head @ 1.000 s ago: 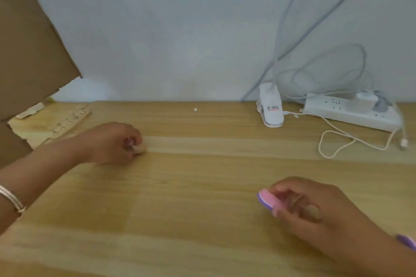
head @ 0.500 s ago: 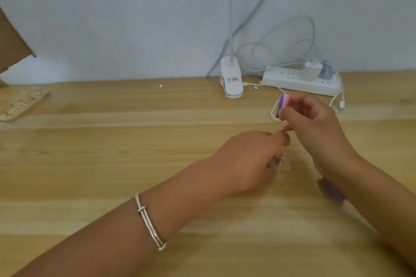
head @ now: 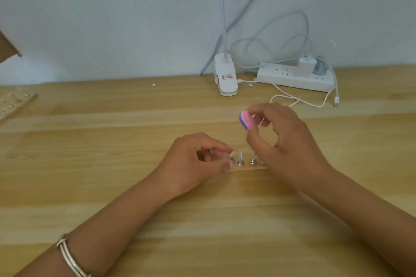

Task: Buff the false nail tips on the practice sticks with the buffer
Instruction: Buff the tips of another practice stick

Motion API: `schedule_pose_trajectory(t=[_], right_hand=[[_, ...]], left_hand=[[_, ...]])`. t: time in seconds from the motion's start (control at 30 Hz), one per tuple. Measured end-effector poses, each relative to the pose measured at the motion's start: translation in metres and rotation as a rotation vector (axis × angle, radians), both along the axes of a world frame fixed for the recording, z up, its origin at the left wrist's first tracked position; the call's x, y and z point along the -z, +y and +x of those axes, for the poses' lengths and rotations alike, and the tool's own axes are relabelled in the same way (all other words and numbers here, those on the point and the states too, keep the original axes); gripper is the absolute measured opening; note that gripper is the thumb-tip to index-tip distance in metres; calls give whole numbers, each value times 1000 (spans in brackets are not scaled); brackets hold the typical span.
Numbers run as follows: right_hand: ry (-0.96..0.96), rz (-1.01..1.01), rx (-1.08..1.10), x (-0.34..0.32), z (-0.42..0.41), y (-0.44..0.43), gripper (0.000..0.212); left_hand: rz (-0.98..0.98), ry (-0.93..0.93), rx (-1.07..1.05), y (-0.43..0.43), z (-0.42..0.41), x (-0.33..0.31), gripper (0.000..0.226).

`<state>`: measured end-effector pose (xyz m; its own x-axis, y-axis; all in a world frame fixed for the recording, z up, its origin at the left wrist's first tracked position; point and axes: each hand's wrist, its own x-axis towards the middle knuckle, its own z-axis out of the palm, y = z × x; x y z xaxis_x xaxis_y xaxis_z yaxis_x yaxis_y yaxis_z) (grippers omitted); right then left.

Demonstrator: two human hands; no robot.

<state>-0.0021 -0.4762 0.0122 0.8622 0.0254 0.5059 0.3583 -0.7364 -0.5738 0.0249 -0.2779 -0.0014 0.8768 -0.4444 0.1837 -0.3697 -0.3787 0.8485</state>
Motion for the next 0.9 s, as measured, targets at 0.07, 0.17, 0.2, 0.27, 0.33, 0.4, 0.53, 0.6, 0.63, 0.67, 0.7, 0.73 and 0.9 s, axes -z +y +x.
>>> schedule_pose_trajectory(t=[0.07,0.17,0.2,0.27,0.33,0.4,0.53,0.6,0.63,0.67,0.7,0.73,0.9], right_hand=[[-9,-11,6,2,-3,0,15],[-3,12,11,3,-7,1,16],[-12,12,10,4,-9,3,16],[-81,-9,1,6,-12,6,15],[-173,-50,-16,9,-15,7,13],[-247,-84,-44,13,-18,7,21],[-435,-151,-29,24,-23,2,30],[-470,-170,-35,27,-27,0,29],[-457,-165,-55,27,-29,-1,30],[-427,-148,-78,25,-33,-1,33],[-390,-121,-98,23,-37,-2,35],[-359,-86,-113,22,-41,-3,34],[-323,-4,-152,23,-47,-7,24]], left_hand=[[-9,-7,-5,-5,0,2,22],[-39,-13,-18,-12,-4,5,15],[-45,-28,-26,-13,-6,6,14],[9,-138,-32,-12,-9,6,11],[220,-466,-46,-11,-10,4,4],[353,-686,-35,-10,-13,1,4],[300,-608,-89,-7,-18,-4,20],[233,-653,-143,-8,-19,-7,20],[208,-690,-157,-9,-21,-10,19],[178,-700,-165,-11,-25,-13,17],[129,-675,-168,-13,-29,-13,14],[63,-598,-171,-16,-34,-13,12],[-174,-218,-129,-20,-43,2,19]])
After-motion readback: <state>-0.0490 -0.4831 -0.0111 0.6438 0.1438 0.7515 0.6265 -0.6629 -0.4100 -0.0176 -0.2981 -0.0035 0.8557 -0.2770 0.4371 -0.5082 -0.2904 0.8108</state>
